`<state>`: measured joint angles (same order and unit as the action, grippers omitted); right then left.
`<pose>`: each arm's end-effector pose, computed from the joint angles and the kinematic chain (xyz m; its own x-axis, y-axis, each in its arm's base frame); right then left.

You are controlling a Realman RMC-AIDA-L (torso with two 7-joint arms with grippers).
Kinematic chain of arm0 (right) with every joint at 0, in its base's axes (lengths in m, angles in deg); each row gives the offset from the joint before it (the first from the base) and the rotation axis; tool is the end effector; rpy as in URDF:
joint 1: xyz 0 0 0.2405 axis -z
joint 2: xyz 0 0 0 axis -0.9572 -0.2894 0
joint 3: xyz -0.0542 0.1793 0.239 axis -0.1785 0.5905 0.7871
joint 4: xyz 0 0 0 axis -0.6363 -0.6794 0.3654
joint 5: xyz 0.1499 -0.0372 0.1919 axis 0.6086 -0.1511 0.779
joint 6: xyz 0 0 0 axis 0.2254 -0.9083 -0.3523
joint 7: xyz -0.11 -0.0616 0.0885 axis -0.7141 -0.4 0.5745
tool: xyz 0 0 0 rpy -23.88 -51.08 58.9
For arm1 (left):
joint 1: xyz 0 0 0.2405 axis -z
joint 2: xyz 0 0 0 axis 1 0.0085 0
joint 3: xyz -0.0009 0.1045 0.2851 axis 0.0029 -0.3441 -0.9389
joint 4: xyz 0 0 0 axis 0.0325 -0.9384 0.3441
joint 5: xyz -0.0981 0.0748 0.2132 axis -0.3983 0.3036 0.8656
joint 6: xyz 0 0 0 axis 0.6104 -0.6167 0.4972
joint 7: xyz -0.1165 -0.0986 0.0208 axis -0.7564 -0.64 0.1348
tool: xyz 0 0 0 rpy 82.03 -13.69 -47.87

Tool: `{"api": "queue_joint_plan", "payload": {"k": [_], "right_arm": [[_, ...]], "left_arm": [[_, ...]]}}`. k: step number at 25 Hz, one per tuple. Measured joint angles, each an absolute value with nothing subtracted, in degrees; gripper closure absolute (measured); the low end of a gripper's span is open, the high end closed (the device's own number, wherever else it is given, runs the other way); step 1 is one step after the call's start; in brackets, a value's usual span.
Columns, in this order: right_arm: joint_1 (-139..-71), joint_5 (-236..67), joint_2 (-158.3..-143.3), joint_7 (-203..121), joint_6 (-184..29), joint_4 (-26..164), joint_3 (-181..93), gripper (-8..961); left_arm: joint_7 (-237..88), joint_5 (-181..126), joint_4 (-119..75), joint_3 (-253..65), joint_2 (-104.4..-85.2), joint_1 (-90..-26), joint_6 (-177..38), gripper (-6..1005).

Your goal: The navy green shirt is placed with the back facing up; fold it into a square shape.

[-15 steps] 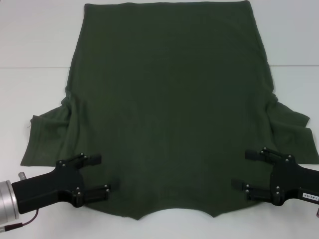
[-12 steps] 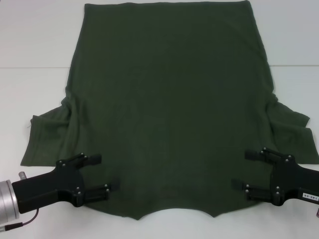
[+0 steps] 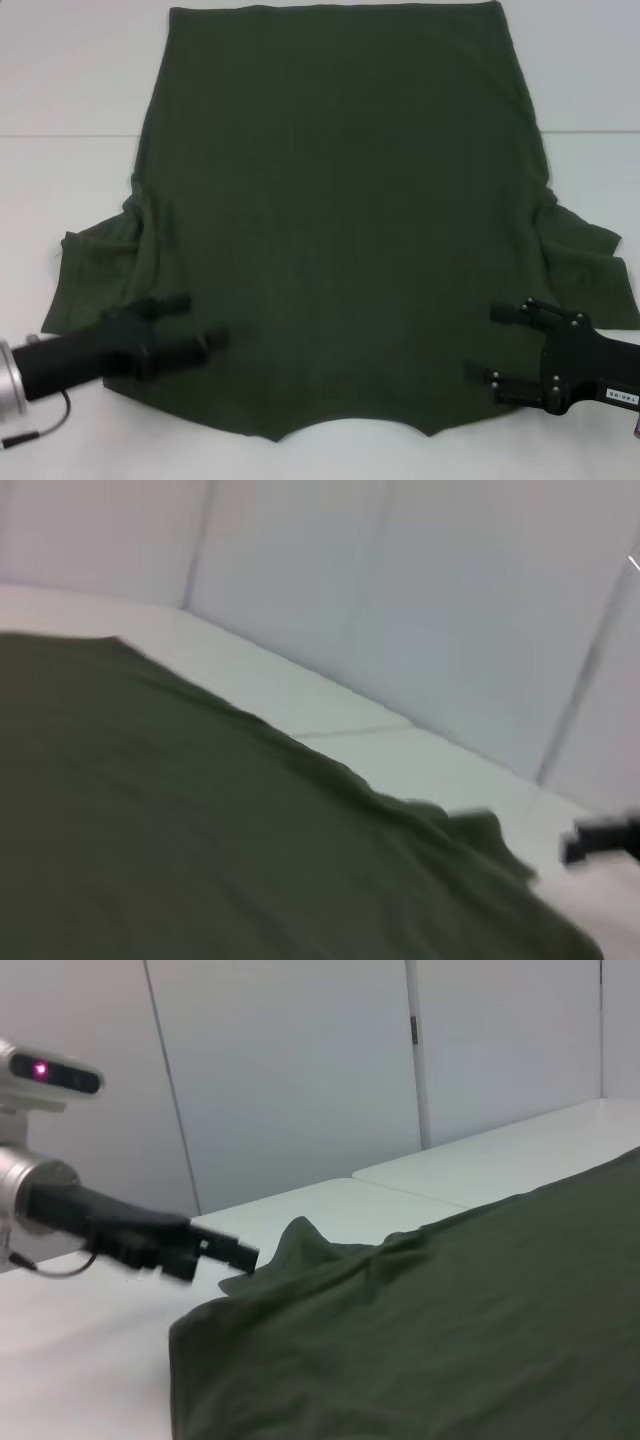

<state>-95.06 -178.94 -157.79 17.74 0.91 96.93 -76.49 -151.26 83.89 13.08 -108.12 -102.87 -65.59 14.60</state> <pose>0.3669 0.3298 -0.0523 0.8066 -0.2466 -0.5372 -0.4362 -0.8616 -0.2595 -0.3754 0.3261 -0.0351 0.6212 0.4696 0.6273 0.6867 -0.7119 -0.1470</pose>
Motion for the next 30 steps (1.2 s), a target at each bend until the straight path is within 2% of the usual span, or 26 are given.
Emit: {"api": "queue_joint_plan", "payload": {"k": [8,13,30], "right_arm": [[-95.06,-178.99,-157.79,17.84,1.21,96.93,-76.63,25],[-95.09,-179.06,-157.79,17.84,1.36,96.73,-76.73,25],[-95.93,-179.11,-157.97,18.56,1.16,96.58,-76.84,25]], "left_arm": [[-172.20,84.77,14.47,-100.50,-97.82,-61.89,12.31,79],[-173.79,88.69,16.61,-100.90,-96.83,-60.57,2.58,79],[-164.50,89.04,15.84,-106.53,-99.40,-60.33,-15.37,78]]}}
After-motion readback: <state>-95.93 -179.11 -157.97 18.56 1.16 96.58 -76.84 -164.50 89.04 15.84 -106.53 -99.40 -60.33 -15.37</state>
